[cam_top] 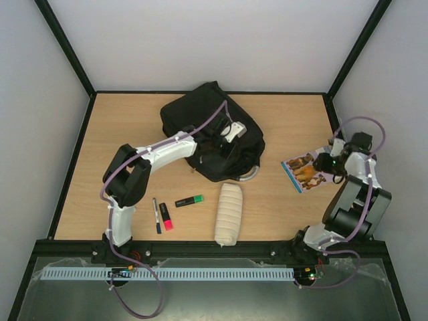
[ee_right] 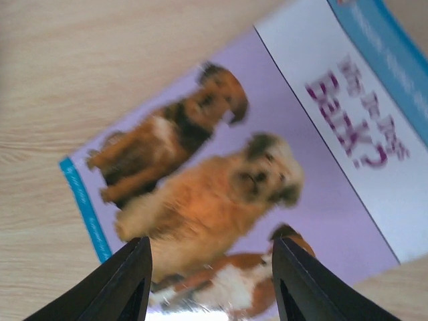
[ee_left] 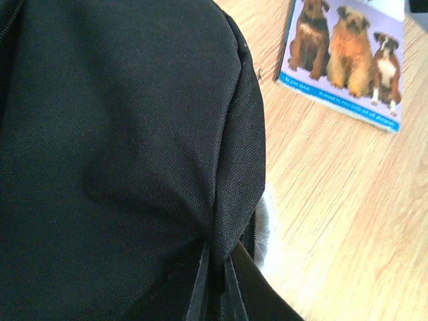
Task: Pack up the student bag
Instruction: Adjust the book at the center of the board.
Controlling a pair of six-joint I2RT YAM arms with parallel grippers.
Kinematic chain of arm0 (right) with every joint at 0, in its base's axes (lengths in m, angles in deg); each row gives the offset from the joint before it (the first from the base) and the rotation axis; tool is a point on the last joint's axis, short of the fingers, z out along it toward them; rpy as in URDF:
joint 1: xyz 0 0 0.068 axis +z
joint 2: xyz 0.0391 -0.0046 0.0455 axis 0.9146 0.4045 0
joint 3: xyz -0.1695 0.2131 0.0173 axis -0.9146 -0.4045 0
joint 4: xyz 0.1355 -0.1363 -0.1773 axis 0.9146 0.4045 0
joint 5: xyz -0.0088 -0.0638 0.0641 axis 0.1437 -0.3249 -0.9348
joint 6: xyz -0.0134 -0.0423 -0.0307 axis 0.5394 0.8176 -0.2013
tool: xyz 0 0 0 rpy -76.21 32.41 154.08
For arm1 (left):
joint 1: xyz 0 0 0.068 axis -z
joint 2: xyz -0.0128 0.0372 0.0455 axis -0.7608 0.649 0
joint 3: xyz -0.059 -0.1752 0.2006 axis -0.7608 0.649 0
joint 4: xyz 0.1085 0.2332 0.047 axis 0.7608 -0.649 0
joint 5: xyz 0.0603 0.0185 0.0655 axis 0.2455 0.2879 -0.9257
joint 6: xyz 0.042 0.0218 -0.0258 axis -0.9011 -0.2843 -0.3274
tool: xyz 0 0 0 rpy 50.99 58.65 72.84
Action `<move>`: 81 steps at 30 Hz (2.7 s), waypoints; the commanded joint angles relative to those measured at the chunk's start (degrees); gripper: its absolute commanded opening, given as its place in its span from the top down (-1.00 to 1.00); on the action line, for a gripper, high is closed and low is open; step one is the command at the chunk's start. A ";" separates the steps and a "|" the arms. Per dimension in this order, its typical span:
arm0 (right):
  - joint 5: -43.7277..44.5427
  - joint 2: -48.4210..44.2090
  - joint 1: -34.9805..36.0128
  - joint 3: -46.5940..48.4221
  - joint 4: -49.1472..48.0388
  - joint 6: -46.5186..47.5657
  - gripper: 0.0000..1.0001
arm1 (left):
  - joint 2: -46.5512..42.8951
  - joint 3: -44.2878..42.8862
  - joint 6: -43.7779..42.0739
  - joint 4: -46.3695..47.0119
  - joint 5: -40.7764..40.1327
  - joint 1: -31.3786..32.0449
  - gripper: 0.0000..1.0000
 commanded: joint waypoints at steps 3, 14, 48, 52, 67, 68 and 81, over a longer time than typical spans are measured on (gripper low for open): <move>-4.34 4.70 -7.21 1.74 10.96 0.70 -0.05 | 2.25 0.27 -1.71 -1.80 -3.44 3.86 0.78; 3.85 13.09 -8.01 2.55 6.43 -0.75 -0.40 | -0.67 -1.99 3.27 -0.43 -1.17 7.08 -0.24; 25.47 25.10 14.83 -3.38 -11.09 11.33 -0.35 | 35.08 -38.47 38.80 7.14 -0.85 7.95 -0.33; 24.43 22.62 14.83 -6.93 -12.70 12.50 -0.33 | 38.48 -39.67 41.41 8.17 0.41 8.52 -0.34; 12.77 17.24 14.89 -6.86 -3.69 12.90 -0.29 | 43.02 -41.50 44.51 1.73 0.31 12.49 -0.38; 11.11 17.35 14.87 -5.98 -2.01 12.43 -0.30 | 43.04 -41.45 44.74 0.94 -0.08 12.82 -0.38; 4.43 18.94 14.83 -3.16 4.27 10.07 -0.31 | 28.09 -22.70 43.85 3.76 3.01 14.27 -0.19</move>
